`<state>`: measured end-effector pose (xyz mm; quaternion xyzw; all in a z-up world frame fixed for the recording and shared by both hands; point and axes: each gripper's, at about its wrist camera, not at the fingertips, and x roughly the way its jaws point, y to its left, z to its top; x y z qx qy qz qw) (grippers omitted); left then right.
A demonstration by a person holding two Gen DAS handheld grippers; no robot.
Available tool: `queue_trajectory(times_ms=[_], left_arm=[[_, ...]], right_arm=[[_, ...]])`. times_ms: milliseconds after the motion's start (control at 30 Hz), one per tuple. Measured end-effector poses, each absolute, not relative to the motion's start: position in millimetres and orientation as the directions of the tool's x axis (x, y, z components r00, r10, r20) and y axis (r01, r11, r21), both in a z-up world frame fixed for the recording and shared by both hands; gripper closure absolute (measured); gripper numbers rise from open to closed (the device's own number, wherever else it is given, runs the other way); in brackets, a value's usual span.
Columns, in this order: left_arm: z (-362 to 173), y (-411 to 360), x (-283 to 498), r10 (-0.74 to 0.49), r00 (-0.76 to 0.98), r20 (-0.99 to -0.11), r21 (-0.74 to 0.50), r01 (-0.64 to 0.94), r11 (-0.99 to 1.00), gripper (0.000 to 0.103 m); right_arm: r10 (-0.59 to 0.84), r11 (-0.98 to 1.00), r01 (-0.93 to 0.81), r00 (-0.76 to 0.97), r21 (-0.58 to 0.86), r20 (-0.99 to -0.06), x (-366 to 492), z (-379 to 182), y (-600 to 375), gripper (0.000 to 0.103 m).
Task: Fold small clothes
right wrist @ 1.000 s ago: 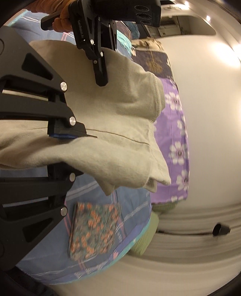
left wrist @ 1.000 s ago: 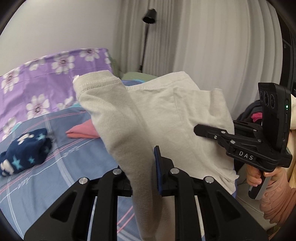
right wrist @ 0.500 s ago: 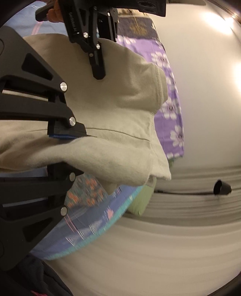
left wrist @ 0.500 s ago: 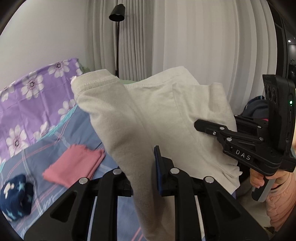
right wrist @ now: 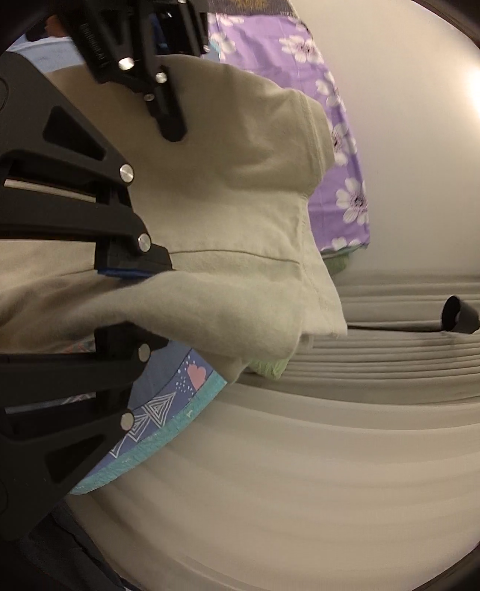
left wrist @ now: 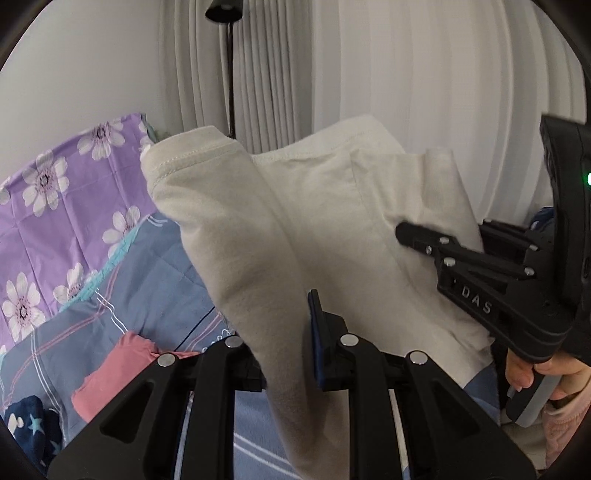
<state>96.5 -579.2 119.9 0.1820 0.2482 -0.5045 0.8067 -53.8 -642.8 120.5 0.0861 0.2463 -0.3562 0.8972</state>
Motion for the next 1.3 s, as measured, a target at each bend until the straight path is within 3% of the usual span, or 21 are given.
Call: queue_trajectory(times_ms=[67, 100, 133, 167, 200, 267, 367, 567, 633, 800, 900, 1100, 1300], left_arm=[[110.0, -591.0, 106.1, -0.714, 0.374, -0.592, 0.039, 0.898, 0.438, 0.083], [102.7, -597.5, 112.6, -0.702, 0.386, -0.599, 0.042, 0.89, 0.453, 0.077], [97.1, -603.1, 117.2, -0.688, 0.394, -0.61, 0.048, 0.885, 0.464, 0.069], [86.1, -609.0, 124.0, -0.648, 0.42, -0.636, 0.074, 0.868, 0.49, 0.052], [76.4, -610.4, 128.4, -0.615, 0.438, -0.656, 0.094, 0.855, 0.509, 0.045], [58.1, -602.7, 132.5, -0.6, 0.421, -0.68, 0.085, 0.858, 0.506, 0.045], [34.6, -582.5, 125.8, -0.612, 0.358, -0.705, 0.058, 0.889, 0.454, 0.045], [2.0, -546.4, 93.5, -0.615, 0.326, -0.718, 0.07, 0.913, 0.403, 0.043], [2.7, -530.5, 78.2, -0.64, 0.318, -0.7, 0.059, 0.918, 0.392, 0.036], [13.6, -488.5, 33.3, -0.697, 0.319, -0.642, 0.058, 0.927, 0.37, 0.019], [24.3, -463.7, 8.8, -0.73, 0.33, -0.598, 0.069, 0.929, 0.364, 0.009], [50.4, -423.6, -33.4, -0.76, 0.379, -0.528, 0.121, 0.919, 0.374, 0.002], [66.8, -389.7, -60.8, -0.755, 0.394, -0.523, 0.105, 0.909, 0.403, 0.002]], right_arm=[[-0.598, 0.72, 0.693, 0.609, -0.017, -0.521, -41.1, 113.0, -655.9, 0.087], [-0.6, 0.719, 0.694, 0.6, -0.028, -0.528, -34.0, 105.6, -663.6, 0.087], [-0.622, 0.702, 0.709, 0.565, -0.066, -0.542, -26.9, 97.0, -670.1, 0.085], [-0.649, 0.673, 0.732, 0.516, -0.106, -0.559, -22.8, 88.8, -673.0, 0.073], [-0.698, 0.606, 0.777, 0.419, -0.169, -0.58, -20.7, 75.4, -678.8, 0.066], [-0.716, 0.561, 0.81, 0.372, -0.17, -0.591, -29.1, 61.2, -676.4, 0.067], [-0.616, 0.628, 0.778, 0.484, -0.018, -0.621, -54.9, 38.7, -660.9, 0.072], [-0.543, 0.675, 0.737, 0.523, 0.029, -0.657, -96.0, -0.6, -600.3, 0.073], [-0.546, 0.672, 0.74, 0.518, 0.025, -0.659, -111.3, -4.5, -576.5, 0.068], [-0.579, 0.649, 0.761, 0.488, -0.006, -0.653, -150.3, -2.4, -514.7, 0.038], [-0.587, 0.632, 0.775, 0.495, 0.02, -0.641, -174.0, 12.1, -487.4, 0.027], [-0.628, 0.613, 0.79, 0.485, -0.003, -0.609, -199.6, 47.3, -450.9, 0.017], [-0.646, 0.622, 0.783, 0.511, -0.003, -0.567, -219.4, 73.7, -418.0, 0.011]])
